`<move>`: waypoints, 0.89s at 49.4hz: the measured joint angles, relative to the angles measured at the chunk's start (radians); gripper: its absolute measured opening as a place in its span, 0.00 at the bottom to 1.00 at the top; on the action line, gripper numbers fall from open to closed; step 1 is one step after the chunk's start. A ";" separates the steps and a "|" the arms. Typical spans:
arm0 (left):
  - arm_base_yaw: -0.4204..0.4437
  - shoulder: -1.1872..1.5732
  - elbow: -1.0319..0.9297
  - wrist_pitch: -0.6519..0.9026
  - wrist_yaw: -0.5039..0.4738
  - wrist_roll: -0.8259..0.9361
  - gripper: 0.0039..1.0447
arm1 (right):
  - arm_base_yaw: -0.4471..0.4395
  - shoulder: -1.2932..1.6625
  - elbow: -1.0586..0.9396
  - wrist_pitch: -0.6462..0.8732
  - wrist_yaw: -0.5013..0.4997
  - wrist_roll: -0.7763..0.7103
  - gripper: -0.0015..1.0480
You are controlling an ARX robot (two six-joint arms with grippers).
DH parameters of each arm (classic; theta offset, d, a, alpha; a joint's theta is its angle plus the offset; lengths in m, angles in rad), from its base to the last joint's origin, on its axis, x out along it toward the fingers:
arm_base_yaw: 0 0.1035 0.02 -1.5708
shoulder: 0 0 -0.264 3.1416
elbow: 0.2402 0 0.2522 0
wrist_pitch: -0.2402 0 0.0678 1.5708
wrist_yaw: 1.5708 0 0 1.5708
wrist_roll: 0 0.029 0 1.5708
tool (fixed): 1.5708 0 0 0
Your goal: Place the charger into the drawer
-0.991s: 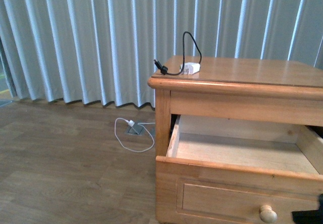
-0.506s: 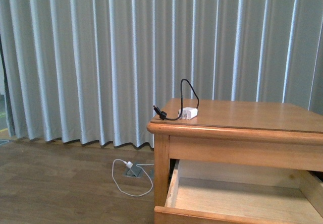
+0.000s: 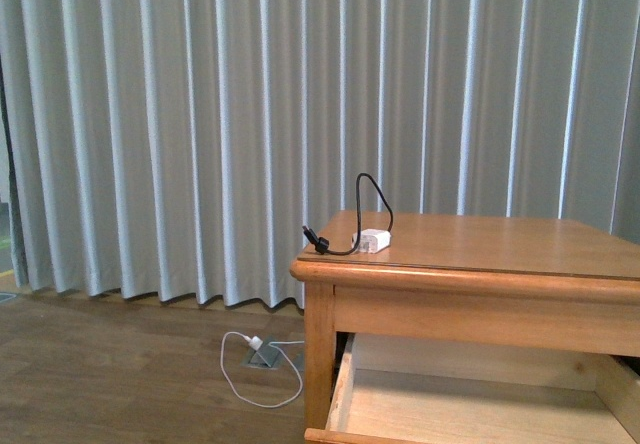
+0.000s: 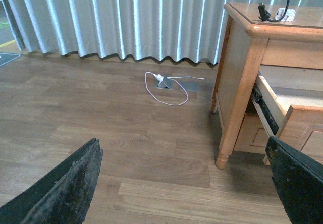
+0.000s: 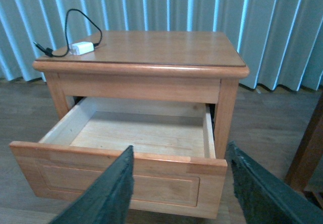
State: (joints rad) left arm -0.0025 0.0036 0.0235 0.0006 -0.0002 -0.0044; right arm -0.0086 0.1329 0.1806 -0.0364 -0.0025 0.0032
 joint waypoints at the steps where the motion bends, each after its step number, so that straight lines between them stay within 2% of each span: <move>1: 0.000 0.000 0.000 0.000 0.000 0.000 0.94 | 0.001 -0.003 -0.008 0.001 0.002 0.000 0.50; 8: 0.000 0.000 0.000 0.000 0.000 0.000 0.94 | 0.005 -0.025 -0.056 0.009 0.000 -0.001 0.26; 9: 0.000 0.000 0.000 0.000 0.000 0.000 0.94 | 0.005 -0.027 -0.060 0.010 0.001 -0.003 0.27; 25: 0.000 0.000 0.000 0.000 0.000 0.000 0.94 | 0.005 -0.032 -0.063 0.011 0.001 -0.003 0.80; 28: 0.000 0.000 0.000 0.000 0.000 0.000 0.94 | 0.005 -0.033 -0.063 0.011 0.001 -0.002 0.93; 44: 0.000 0.000 0.000 0.000 0.000 0.000 0.94 | 0.005 -0.033 -0.063 0.011 0.001 -0.003 0.92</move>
State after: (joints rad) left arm -0.0025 0.0036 0.0235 0.0006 -0.0002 -0.0044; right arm -0.0036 0.0998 0.1177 -0.0250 -0.0013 0.0006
